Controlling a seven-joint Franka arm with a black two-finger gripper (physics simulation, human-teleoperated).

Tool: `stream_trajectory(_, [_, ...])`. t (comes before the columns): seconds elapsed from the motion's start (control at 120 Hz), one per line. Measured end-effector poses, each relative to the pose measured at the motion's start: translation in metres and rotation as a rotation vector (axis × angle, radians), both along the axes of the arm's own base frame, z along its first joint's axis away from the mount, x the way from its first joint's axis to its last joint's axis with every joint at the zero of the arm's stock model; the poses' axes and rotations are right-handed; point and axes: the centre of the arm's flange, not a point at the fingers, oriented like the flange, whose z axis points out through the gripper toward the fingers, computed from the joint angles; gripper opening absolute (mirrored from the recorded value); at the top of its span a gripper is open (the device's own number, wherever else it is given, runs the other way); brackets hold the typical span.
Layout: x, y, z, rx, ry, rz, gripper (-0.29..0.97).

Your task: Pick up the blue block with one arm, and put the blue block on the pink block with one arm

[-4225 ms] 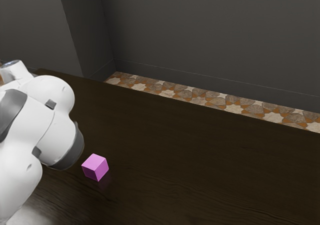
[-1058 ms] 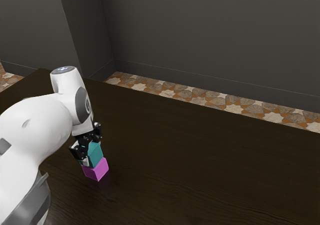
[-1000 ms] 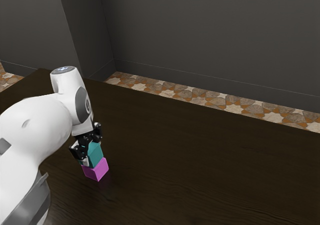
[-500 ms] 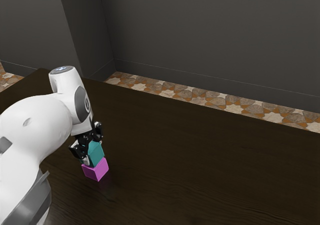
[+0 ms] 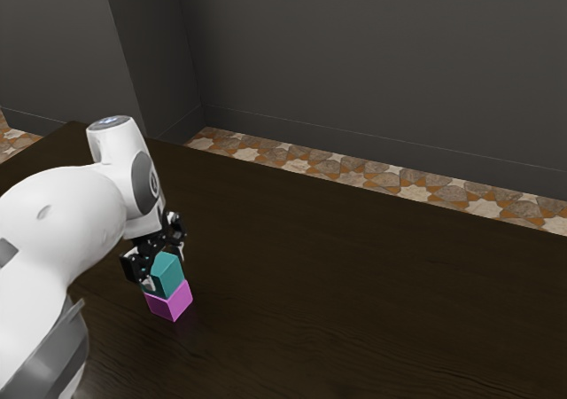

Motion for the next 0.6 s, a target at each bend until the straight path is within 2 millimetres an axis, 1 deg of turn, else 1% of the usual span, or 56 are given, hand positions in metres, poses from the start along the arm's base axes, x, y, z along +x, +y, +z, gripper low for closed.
stream_trajectory(0.15, [-0.001,-0.001,0.004,-0.009,0.001,-0.001,0.66])
stream_trajectory(0.208, [-0.001,-0.003,0.013,-0.014,-0.011,-0.003,0.67])
stream_trajectory(0.233, [0.0,-0.005,0.022,-0.016,-0.024,-0.007,0.67])
stream_trajectory(0.25, [0.003,-0.006,0.032,-0.014,-0.037,-0.014,0.67])
stream_trajectory(0.275, [0.008,-0.01,0.057,-0.004,-0.067,-0.033,0.67])
stream_trajectory(0.283, [0.012,-0.012,0.071,0.002,-0.085,-0.043,0.67])
stream_trajectory(0.308, [0.022,-0.016,0.131,0.025,-0.162,-0.074,0.67])
stream_trajectory(0.325, [0.024,-0.017,0.165,0.038,-0.201,-0.087,0.67])
stream_trajectory(0.35, [0.022,-0.016,0.204,0.05,-0.234,-0.098,0.67])
stream_trajectory(0.375, [0.02,-0.015,0.23,0.041,-0.239,-0.117,0.67])
stream_trajectory(0.417, [0.014,-0.009,0.259,-0.003,-0.227,-0.143,0.67])
stream_trajectory(0.442, [0.013,-0.015,0.285,-0.071,-0.224,-0.205,0.67])
stream_trajectory(0.475, [0.02,-0.029,0.305,-0.125,-0.186,-0.291,0.67])
stream_trajectory(0.5, [0.027,-0.049,0.317,-0.136,-0.155,-0.354,0.68])
stream_trajectory(0.558, [0.036,-0.083,0.323,-0.108,-0.071,-0.41,0.68])
stream_trajectory(0.6, [0.037,-0.096,0.322,-0.079,-0.019,-0.402,0.68])
